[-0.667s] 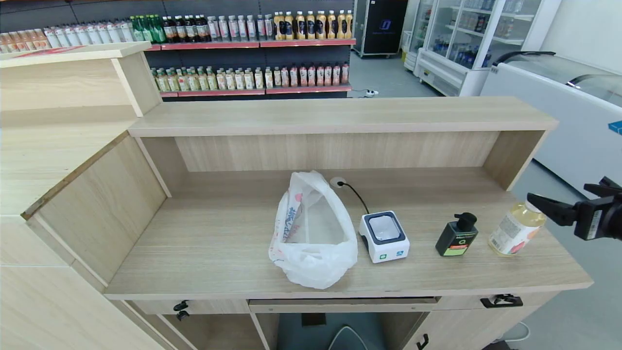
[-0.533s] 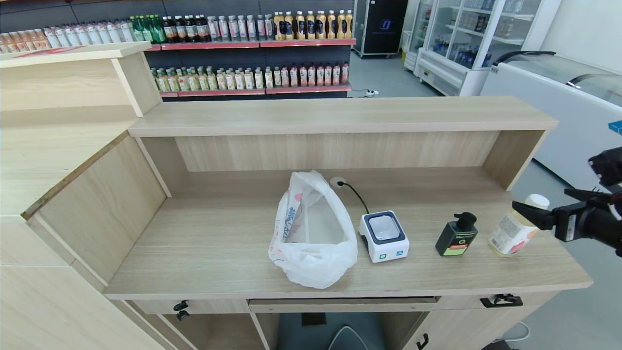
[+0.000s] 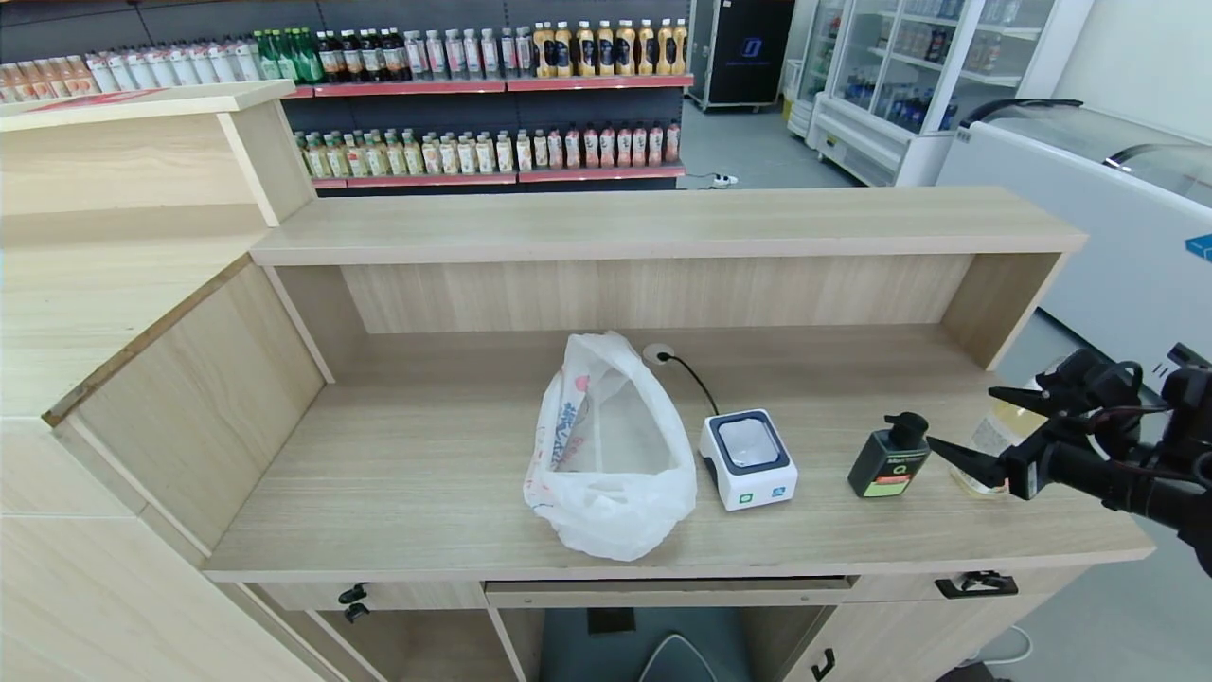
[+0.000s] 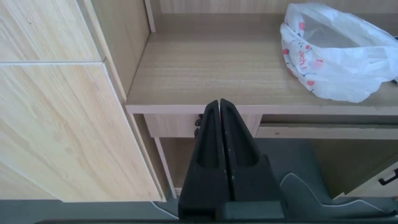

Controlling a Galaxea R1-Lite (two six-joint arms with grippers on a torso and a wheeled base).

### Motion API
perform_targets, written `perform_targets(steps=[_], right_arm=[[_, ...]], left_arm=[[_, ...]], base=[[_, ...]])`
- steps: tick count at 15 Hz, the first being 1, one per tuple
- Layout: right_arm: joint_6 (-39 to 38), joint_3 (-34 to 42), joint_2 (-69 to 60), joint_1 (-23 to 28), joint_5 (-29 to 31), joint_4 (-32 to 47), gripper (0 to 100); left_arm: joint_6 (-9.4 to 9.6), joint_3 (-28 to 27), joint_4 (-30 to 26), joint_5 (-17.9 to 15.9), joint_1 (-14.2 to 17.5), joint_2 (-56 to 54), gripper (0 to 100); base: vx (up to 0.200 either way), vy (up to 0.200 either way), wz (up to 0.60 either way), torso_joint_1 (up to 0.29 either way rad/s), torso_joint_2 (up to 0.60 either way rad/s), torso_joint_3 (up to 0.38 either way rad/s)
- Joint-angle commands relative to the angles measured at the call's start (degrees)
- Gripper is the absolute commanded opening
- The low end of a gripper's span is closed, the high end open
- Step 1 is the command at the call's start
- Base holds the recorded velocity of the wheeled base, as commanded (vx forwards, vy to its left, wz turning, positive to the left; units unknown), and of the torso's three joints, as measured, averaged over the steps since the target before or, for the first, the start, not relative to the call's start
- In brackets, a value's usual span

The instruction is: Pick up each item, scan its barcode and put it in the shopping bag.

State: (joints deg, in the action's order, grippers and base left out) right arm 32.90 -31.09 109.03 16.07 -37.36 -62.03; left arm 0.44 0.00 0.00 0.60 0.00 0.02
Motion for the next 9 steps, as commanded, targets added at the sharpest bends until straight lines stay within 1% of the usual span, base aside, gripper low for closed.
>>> perform_targets(steps=[1,4,6,9], right_arm=[[2.4,-1.7,6.4,0.2,-2.5,-0.8,100],[4.5,-6.0,10.2,-0.2,-3.1,-0.7,100],[4.6,-8.5,12.5,-0.6,-4.3,-0.7,100],[5.9,-8.7,14.7,-1.1,-4.6,-0.7,100]], left_arm=[[0.0,0.0,0.0,0.0,0.0,0.0,0],[0.0,0.0,0.0,0.0,0.0,0.0,0],[0.0,0.0,0.0,0.0,0.0,0.0,0],[0.0,0.0,0.0,0.0,0.0,0.0,0]], base=[[0.0,0.0,0.0,0.0,0.0,0.0],[0.0,0.0,0.0,0.0,0.0,0.0],[0.0,0.0,0.0,0.0,0.0,0.0],[0.0,0.0,0.0,0.0,0.0,0.0]])
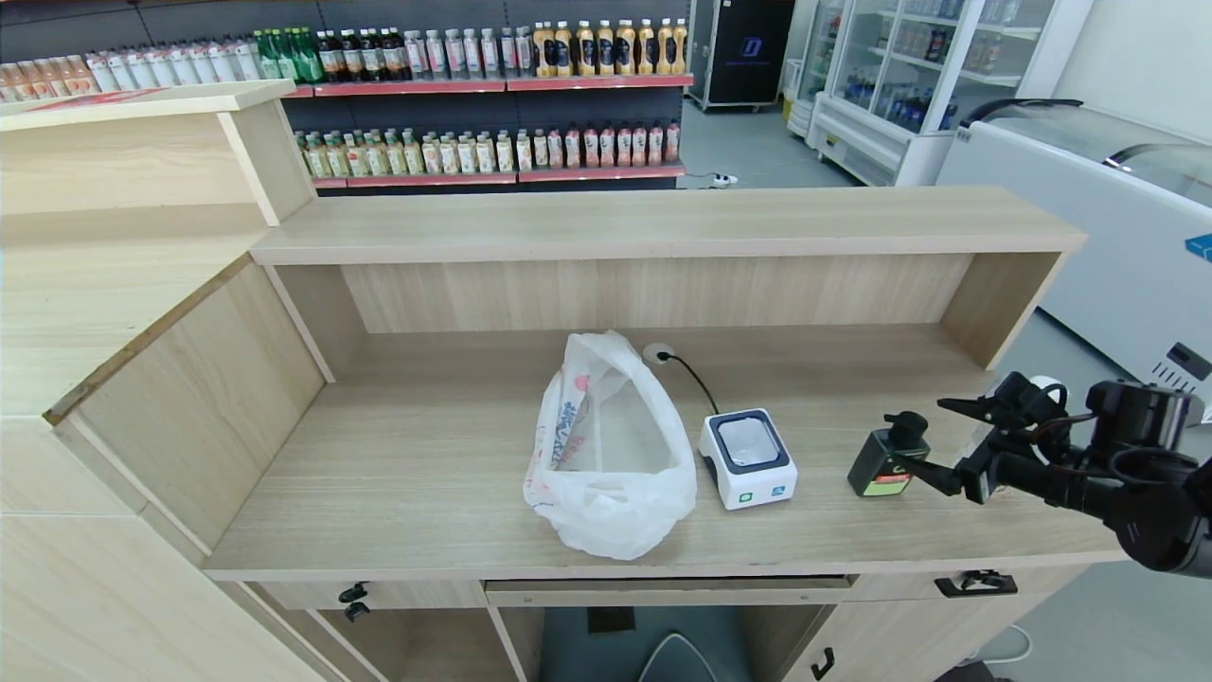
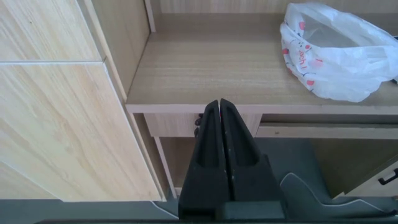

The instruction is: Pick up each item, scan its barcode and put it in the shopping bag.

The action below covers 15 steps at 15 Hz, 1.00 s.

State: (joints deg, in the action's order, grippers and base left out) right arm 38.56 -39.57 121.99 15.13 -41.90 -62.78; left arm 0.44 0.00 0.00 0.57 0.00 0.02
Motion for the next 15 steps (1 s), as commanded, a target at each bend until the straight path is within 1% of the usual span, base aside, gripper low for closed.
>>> perform_targets(steps=[1,4,9,15], right_arm=[[1.3,-0.2,2.5,-0.2,0.0,0.0,100],[3.5,-0.2,4.6,-0.5,0.0,0.3,100],[3.3,-3.1,7.3,-1.7,0.0,0.4,100],[3.2,-5.1,10.0,-3.1,-5.2,1.7,100]], left_arm=[[0.0,0.0,0.0,0.0,0.0,0.0,0],[0.0,0.0,0.0,0.0,0.0,0.0,0],[0.0,0.0,0.0,0.0,0.0,0.0,0],[0.0,0.0,0.0,0.0,0.0,0.0,0]], base=[[0.0,0.0,0.0,0.0,0.0,0.0],[0.0,0.0,0.0,0.0,0.0,0.0],[0.0,0.0,0.0,0.0,0.0,0.0],[0.0,0.0,0.0,0.0,0.0,0.0]])
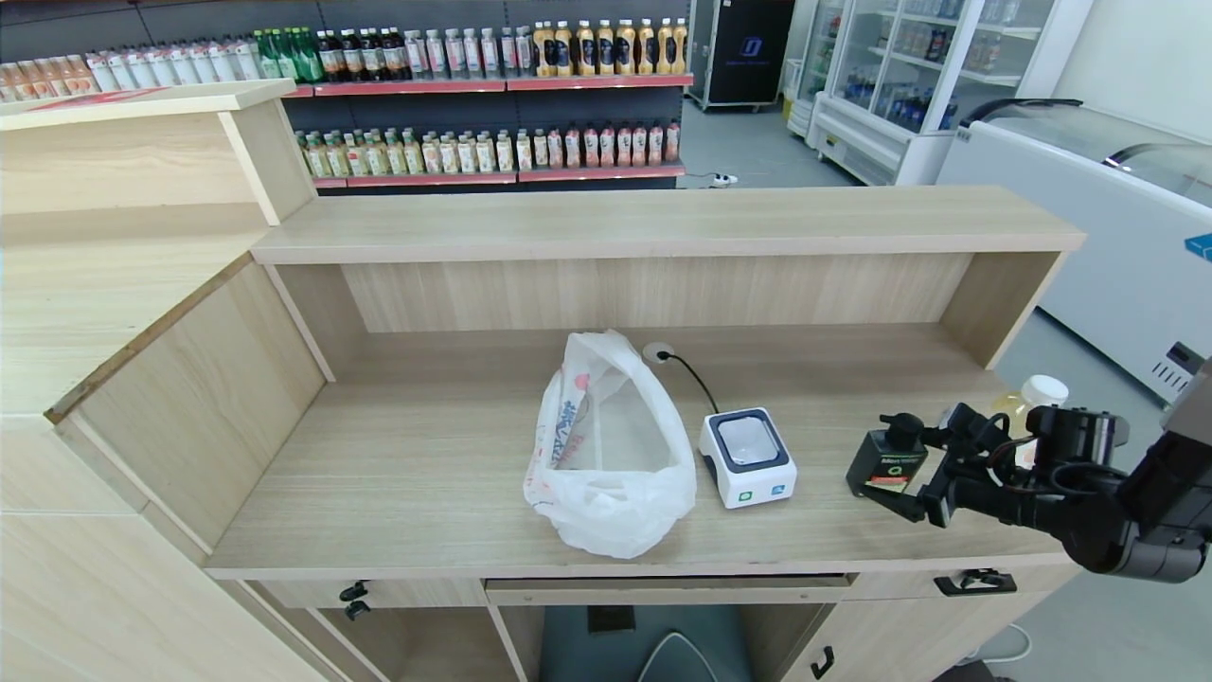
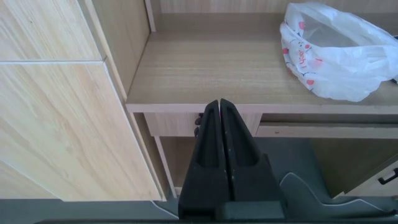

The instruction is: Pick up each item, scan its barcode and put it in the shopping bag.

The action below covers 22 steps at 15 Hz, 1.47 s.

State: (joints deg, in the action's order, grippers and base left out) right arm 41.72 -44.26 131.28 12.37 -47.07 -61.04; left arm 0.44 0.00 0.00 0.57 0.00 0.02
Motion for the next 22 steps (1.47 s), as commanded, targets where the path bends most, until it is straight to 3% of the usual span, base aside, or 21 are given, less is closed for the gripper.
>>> perform_targets(steps=[1,6,7,15,18,22], right_arm=[[0.0,-0.7,1.2,-0.7,-0.7,0.0,100],[0.1,-0.7,2.0,-1.5,-2.2,0.0,100],[0.1,-0.7,2.0,-1.4,-2.6,0.0,0],[0.5,-0.8,-1.6,2.1,-2.1,-0.1,0],[-0.2,0.3,-10.1,3.6,-2.7,1.4,0],[2.9,9.1,-27.3,5.1,-4.3,1.9,0]], left_arm=[[0.0,0.0,0.0,0.0,0.0,0.0,0],[0.0,0.0,0.0,0.0,0.0,0.0,0],[0.0,0.0,0.0,0.0,0.0,0.0,0],[0.0,0.0,0.0,0.0,0.0,0.0,0],[0.0,0.0,0.0,0.0,0.0,0.0,0],[0.0,0.0,0.0,0.0,0.0,0.0,0]], base=[[0.0,0.0,0.0,0.0,0.0,0.0],[0.0,0.0,0.0,0.0,0.0,0.0],[0.0,0.0,0.0,0.0,0.0,0.0],[0.0,0.0,0.0,0.0,0.0,0.0],[0.0,0.0,0.0,0.0,0.0,0.0],[0.0,0.0,0.0,0.0,0.0,0.0]])
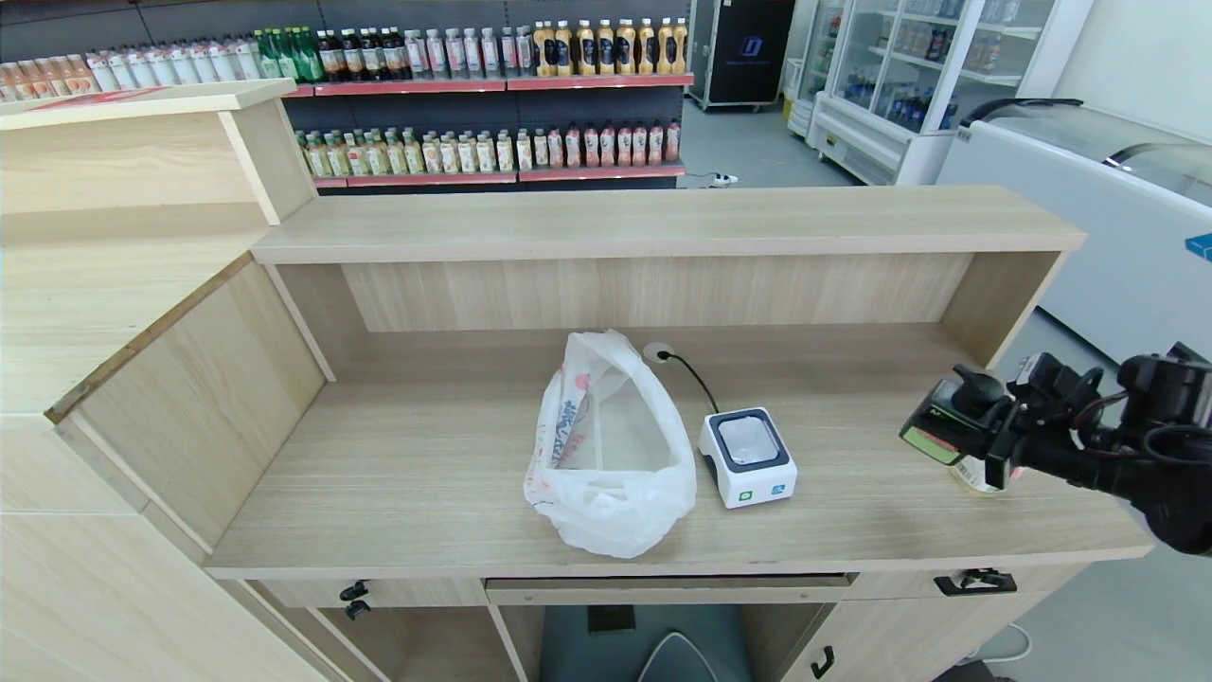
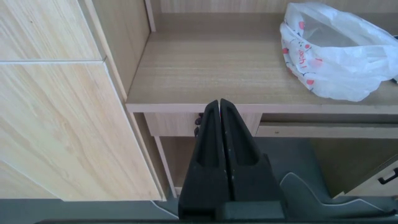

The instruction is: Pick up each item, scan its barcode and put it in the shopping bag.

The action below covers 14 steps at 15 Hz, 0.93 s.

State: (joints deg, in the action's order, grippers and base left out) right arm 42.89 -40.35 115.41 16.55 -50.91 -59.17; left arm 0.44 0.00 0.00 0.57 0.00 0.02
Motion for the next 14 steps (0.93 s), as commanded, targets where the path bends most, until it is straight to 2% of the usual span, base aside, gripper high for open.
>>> perform_targets(steps=[1,2,5,7,8,9,11,13,14], right_arm=[[4.6,7.2,-15.1,2.2,-0.5,-0.1,0],[5.6,7.9,-16.2,2.5,-0.6,-0.1,0],[24.4,13.3,-25.3,8.4,-11.1,0.4,0],[39.3,13.8,-29.5,8.7,-20.3,0.4,0],[46.5,14.5,-31.6,8.1,-20.9,0.5,0],[50.5,14.5,-33.0,7.3,-20.2,0.6,0],[65.6,14.4,-37.3,0.1,-16.2,0.4,0],[73.4,15.1,-39.9,-6.8,-12.7,0.7,0],[80.2,15.7,-41.1,-15.6,-6.2,1.6,0]], left_arm=[[0.0,0.0,0.0,0.0,0.0,0.0,0],[0.0,0.0,0.0,0.0,0.0,0.0,0],[0.0,0.0,0.0,0.0,0.0,0.0,0],[0.0,0.0,0.0,0.0,0.0,0.0,0],[0.0,0.0,0.0,0.0,0.0,0.0,0],[0.0,0.0,0.0,0.0,0.0,0.0,0],[0.0,0.0,0.0,0.0,0.0,0.0,0],[0.0,0.0,0.0,0.0,0.0,0.0,0],[0.0,0.0,0.0,0.0,0.0,0.0,0]], base=[[0.0,0.0,0.0,0.0,0.0,0.0],[0.0,0.0,0.0,0.0,0.0,0.0],[0.0,0.0,0.0,0.0,0.0,0.0],[0.0,0.0,0.0,0.0,0.0,0.0],[0.0,0.0,0.0,0.0,0.0,0.0],[0.0,0.0,0.0,0.0,0.0,0.0],[0.0,0.0,0.0,0.0,0.0,0.0],[0.0,0.0,0.0,0.0,0.0,0.0],[0.0,0.0,0.0,0.0,0.0,0.0]])
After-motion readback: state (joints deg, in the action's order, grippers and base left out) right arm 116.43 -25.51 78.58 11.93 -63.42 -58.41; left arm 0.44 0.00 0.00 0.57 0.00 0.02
